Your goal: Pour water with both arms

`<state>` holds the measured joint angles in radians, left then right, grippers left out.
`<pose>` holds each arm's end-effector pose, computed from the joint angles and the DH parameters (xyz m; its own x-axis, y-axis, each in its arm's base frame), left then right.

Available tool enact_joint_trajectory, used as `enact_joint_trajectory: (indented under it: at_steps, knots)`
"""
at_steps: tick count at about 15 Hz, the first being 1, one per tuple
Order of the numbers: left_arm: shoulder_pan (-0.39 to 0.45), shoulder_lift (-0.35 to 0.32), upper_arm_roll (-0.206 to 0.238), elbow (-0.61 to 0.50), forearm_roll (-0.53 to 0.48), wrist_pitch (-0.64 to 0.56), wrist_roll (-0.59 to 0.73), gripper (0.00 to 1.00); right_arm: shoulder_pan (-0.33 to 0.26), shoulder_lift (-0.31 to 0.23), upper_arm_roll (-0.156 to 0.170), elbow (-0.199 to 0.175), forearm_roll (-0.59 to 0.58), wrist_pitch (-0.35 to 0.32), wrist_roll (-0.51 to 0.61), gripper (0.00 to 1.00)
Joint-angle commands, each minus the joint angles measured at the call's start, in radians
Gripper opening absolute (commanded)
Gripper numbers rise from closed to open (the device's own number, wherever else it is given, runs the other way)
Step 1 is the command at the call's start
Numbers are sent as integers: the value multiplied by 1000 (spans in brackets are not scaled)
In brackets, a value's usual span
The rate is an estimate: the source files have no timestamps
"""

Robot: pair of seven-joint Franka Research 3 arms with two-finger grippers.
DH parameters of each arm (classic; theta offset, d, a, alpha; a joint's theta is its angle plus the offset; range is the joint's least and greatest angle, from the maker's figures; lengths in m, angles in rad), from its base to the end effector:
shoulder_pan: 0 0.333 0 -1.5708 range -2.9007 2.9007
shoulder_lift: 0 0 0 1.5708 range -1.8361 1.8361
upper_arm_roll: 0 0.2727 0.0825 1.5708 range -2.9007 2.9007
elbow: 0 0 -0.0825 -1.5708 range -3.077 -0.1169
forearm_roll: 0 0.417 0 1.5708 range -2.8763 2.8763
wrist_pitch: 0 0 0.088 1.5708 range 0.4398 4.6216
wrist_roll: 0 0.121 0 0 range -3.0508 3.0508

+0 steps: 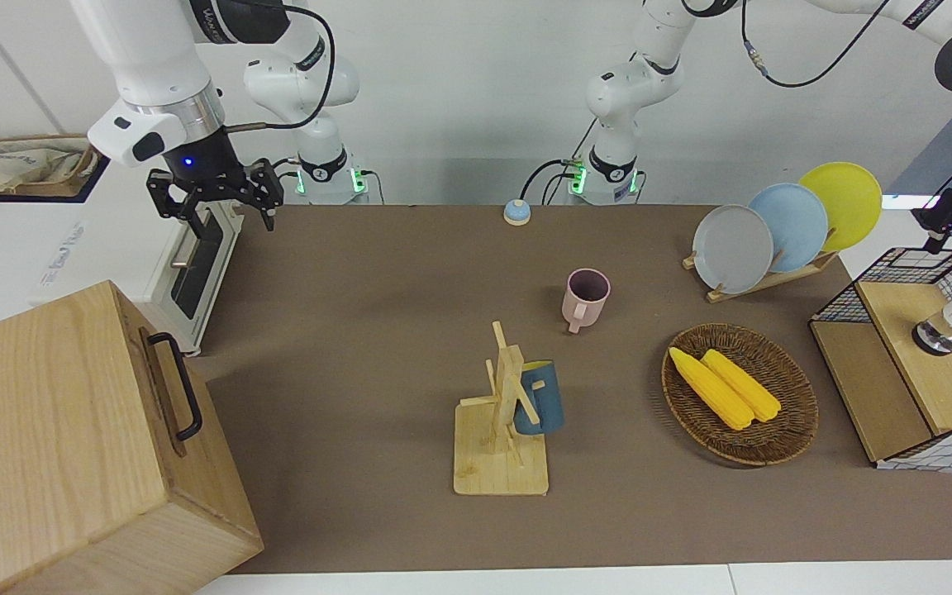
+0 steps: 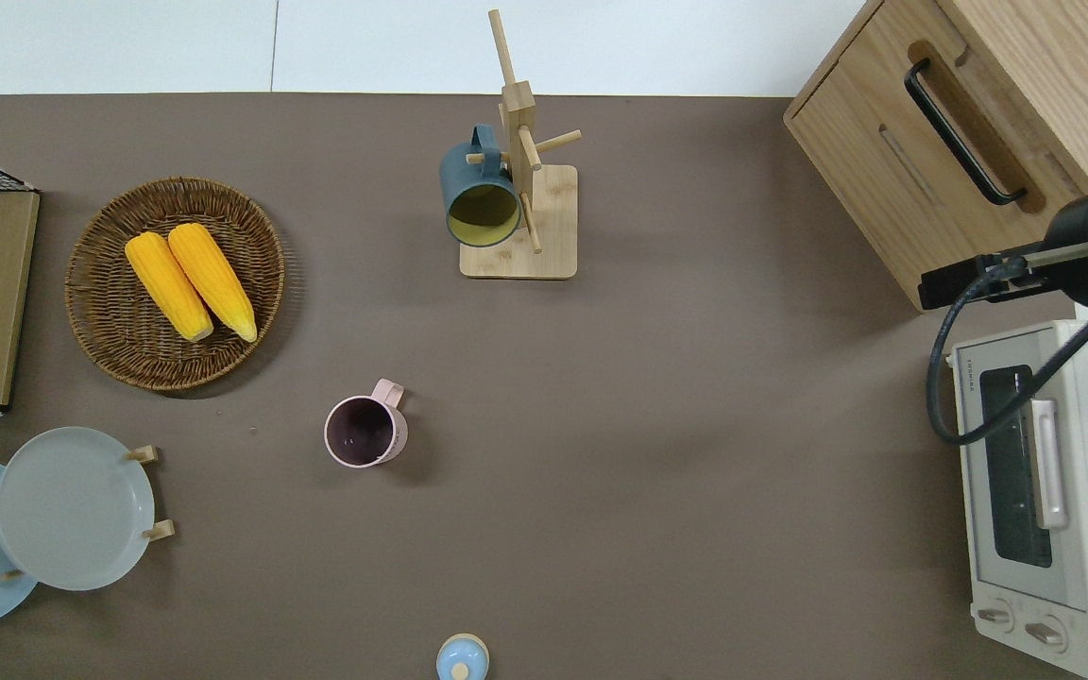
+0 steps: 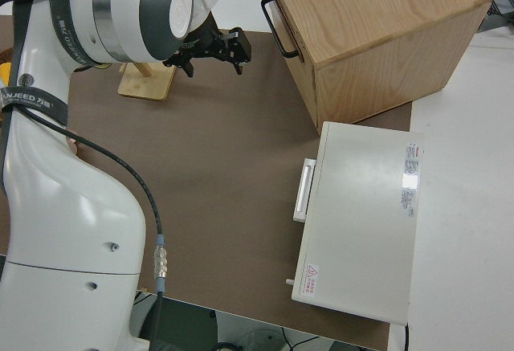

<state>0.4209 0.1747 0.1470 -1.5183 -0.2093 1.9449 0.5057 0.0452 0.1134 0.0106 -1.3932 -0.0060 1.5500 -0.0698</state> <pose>0.5754 0.3397 0.5255 0.9470 0.1094 0.3021 0.1021 -0.9940 0.0399 0.6159 0.0333 0.5866 0.9912 0.1250 0.0430 0.1248 -0.9922 0.0078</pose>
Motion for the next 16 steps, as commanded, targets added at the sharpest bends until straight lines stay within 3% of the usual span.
enact_joint_trajectory:
  at_steps: [1, 8, 13, 16]
  knots:
    - [-74, -41, 16, 17, 89, -116, -96, 1000, -14, -11, 9, -6, 20, -5, -19, 992]
    - [-290, -119, 42, 17, 160, -292, -337, 998, -14, -11, 9, -4, 20, -5, -19, 992]
    - [-485, -126, 72, 17, 202, -342, -472, 1000, -14, -11, 9, -4, 20, -5, -19, 992]
    - [-496, -126, 30, 17, 195, -392, -472, 1000, -16, -11, 9, -4, 20, -5, -19, 992]
